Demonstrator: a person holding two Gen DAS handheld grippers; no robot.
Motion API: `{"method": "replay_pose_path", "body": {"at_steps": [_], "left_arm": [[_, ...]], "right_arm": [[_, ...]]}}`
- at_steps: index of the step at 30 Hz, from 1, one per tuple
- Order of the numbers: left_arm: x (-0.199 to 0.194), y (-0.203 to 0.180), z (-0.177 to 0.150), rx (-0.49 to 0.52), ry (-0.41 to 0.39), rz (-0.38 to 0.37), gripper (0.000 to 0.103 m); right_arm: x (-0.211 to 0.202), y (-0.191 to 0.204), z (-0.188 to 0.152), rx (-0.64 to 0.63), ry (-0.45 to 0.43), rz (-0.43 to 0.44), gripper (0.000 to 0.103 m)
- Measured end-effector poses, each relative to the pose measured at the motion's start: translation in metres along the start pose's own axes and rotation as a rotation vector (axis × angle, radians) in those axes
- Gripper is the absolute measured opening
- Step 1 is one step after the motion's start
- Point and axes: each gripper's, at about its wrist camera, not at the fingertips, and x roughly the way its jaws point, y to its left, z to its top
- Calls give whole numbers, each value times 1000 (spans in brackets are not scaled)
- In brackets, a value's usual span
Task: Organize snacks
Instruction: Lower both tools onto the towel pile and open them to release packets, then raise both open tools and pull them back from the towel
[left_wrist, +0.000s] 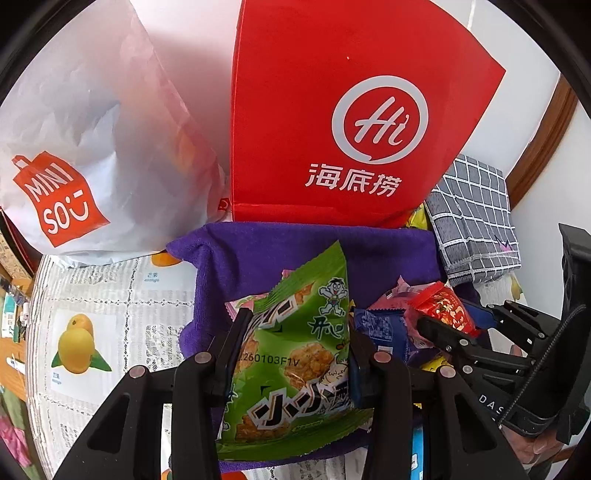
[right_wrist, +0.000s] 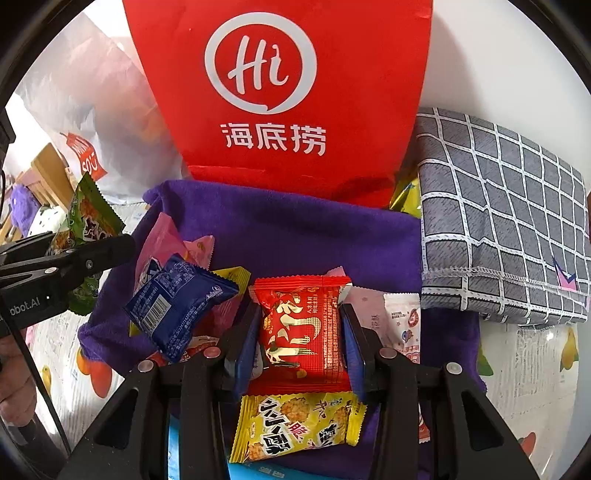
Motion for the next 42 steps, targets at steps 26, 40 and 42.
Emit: {"method": "replay_pose_path", "body": {"at_steps": [26,40,42], "left_arm": [[22,-6,-5,28,102,61,42],[23,-12,-5,56,110,74,43],[23,-13,-5,58,114,73,44]], "right_arm": [[1,8,2,-48,4,-14,44],[-23,18,5,-83,-83,-6,51],[-23,19,5,-83,-86,-8,51]]}}
